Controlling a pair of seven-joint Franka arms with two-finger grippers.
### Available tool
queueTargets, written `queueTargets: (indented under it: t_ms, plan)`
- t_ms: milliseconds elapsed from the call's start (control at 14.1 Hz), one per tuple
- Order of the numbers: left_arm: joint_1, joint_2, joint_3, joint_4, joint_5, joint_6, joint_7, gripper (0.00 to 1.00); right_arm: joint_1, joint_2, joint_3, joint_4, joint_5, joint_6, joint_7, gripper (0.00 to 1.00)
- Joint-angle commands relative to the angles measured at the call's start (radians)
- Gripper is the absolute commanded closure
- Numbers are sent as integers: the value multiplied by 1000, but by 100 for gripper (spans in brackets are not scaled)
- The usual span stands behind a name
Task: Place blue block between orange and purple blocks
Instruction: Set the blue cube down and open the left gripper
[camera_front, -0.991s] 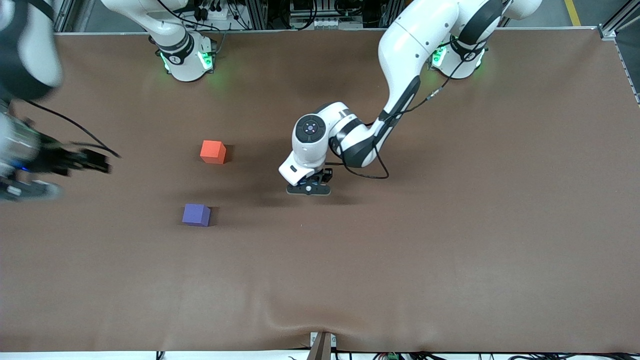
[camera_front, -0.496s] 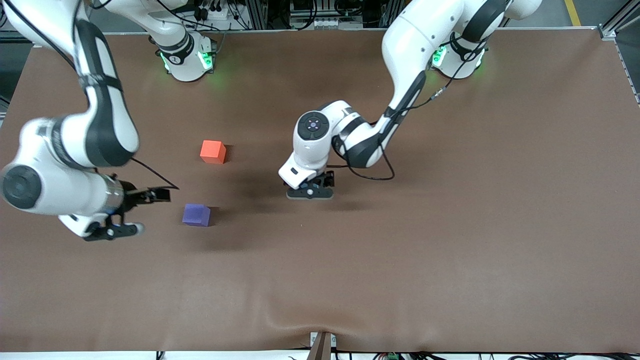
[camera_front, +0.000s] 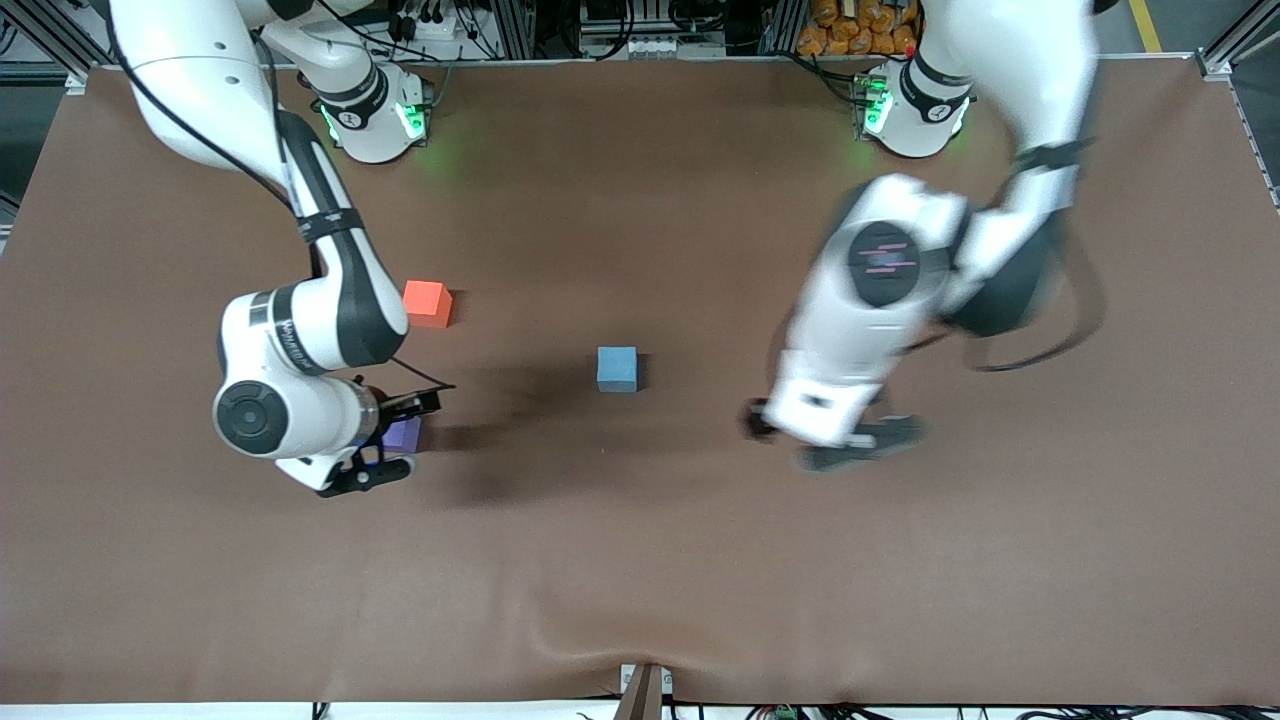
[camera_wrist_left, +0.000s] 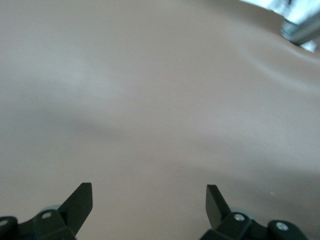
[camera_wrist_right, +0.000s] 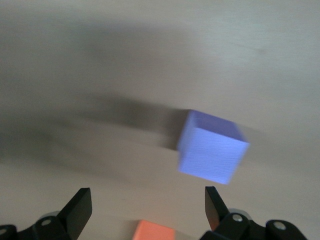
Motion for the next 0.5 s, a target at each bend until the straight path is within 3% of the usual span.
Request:
queueTargets:
  t_ms: [0, 425]
  plan:
    - [103, -115, -15, -53, 16, -109, 141, 0, 40, -5, -6, 18, 71, -11, 65, 0]
    - [281, -254, -26, -56, -22, -254, 336, 0, 235, 35, -5, 15, 74, 148, 318, 0]
